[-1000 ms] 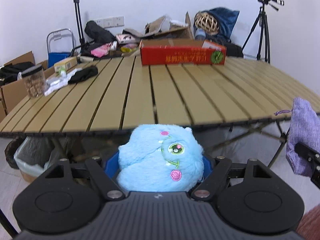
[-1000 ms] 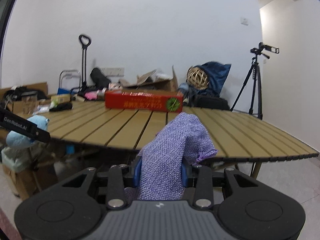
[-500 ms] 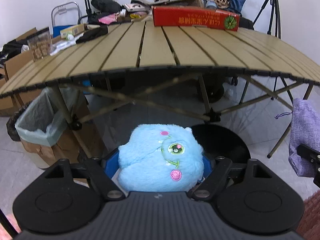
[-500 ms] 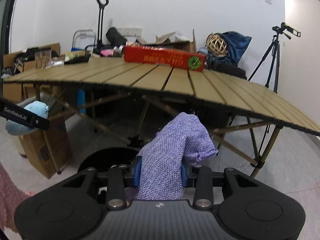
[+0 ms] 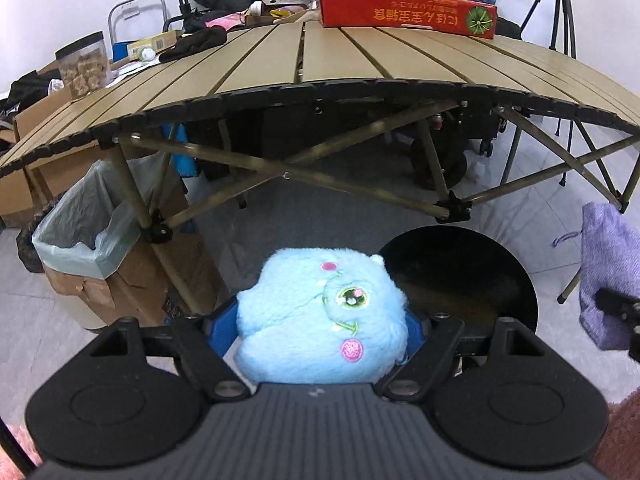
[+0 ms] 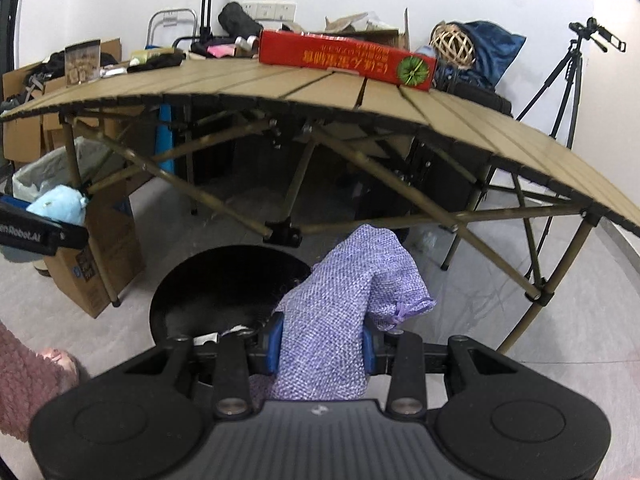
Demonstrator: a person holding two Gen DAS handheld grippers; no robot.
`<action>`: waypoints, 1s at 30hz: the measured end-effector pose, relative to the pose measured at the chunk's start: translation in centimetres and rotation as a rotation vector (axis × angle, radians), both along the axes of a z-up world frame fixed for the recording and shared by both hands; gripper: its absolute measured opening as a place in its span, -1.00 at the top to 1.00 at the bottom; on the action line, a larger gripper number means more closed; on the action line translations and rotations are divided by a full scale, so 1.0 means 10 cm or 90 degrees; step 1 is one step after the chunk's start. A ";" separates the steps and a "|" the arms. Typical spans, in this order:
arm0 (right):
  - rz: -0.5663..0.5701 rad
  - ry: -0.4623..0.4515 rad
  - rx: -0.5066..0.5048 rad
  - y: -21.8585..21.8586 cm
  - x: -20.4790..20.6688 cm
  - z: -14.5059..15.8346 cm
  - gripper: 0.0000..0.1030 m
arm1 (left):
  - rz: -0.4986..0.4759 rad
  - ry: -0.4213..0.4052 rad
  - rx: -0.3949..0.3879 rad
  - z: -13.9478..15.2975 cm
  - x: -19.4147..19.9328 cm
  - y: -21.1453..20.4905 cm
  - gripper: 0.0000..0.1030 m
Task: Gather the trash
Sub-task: 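Carry the plush toy and sachet bag down toward the black bin with both tools, then open the right tool over the bin to drop the lavender sachet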
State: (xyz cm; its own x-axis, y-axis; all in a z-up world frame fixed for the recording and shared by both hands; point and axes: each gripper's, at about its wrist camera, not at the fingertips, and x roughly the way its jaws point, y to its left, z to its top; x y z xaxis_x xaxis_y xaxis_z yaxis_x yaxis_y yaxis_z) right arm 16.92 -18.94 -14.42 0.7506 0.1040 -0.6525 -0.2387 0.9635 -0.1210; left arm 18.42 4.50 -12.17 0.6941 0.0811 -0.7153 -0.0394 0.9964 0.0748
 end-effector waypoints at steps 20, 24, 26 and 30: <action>0.006 0.077 0.010 0.25 0.52 -0.27 0.30 | 0.058 0.059 -0.021 -0.12 0.19 0.15 -0.53; 0.013 0.086 0.019 0.34 0.63 -0.33 0.30 | 0.072 0.070 -0.024 -0.14 0.22 0.20 -0.52; 0.020 0.088 0.022 0.39 0.67 -0.35 0.30 | 0.076 0.075 -0.024 -0.15 0.23 0.20 -0.53; 0.040 0.095 0.029 0.51 0.76 -0.41 0.30 | 0.081 0.081 -0.027 -0.16 0.25 0.20 -0.52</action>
